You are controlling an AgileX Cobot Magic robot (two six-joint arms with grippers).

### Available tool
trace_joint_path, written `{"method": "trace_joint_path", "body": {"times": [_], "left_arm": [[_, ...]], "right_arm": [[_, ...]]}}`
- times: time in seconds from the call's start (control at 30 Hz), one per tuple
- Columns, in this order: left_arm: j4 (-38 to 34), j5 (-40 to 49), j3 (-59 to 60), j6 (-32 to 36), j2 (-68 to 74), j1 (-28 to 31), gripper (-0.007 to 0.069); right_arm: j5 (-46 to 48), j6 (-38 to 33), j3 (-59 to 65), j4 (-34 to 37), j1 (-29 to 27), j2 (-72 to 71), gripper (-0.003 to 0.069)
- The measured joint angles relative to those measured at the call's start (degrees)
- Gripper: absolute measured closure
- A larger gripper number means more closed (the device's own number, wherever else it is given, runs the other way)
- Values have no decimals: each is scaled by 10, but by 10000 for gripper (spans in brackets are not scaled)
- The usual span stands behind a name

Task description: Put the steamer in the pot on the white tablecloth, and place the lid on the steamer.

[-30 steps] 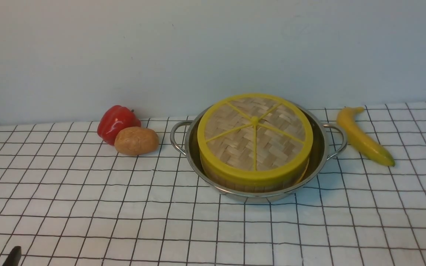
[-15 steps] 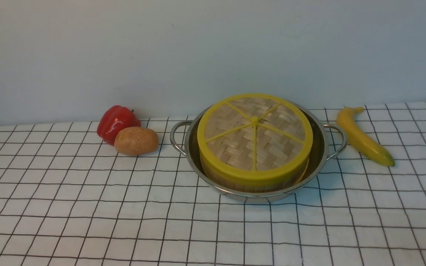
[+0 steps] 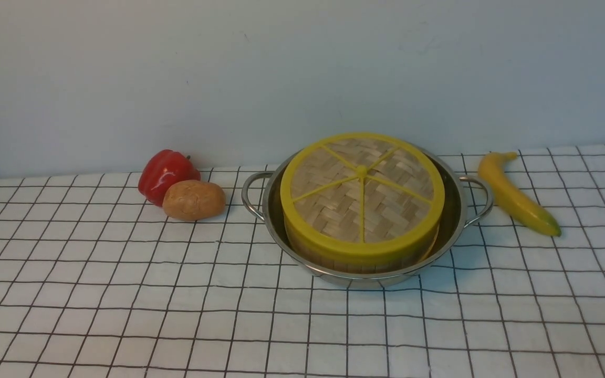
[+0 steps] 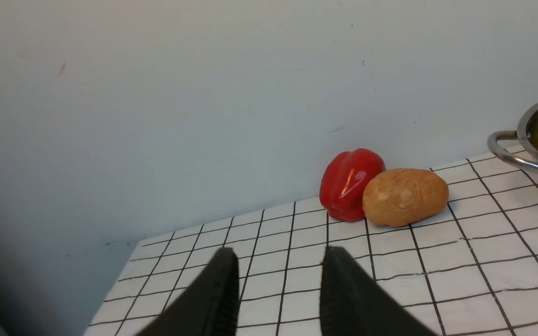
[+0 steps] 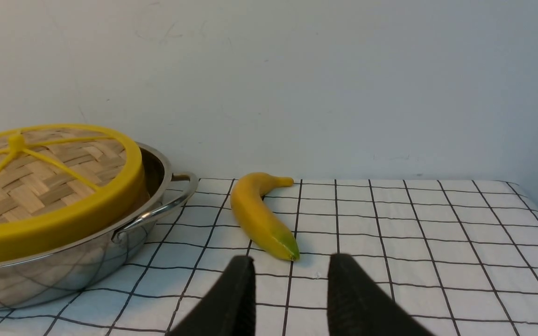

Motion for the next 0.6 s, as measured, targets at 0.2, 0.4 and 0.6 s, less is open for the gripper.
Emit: {"method": "trace_joint_path", "body": {"times": [0.2, 0.4, 0.6], "left_arm": [[0, 0, 0, 0, 0, 0, 384], [0, 0, 0, 0, 0, 0, 384], [0, 0, 0, 0, 0, 0, 384]], "right_arm": [[0, 10, 0, 1, 0, 0, 416], [0, 11, 0, 1, 0, 0, 416], [0, 11, 0, 1, 0, 0, 416]]}}
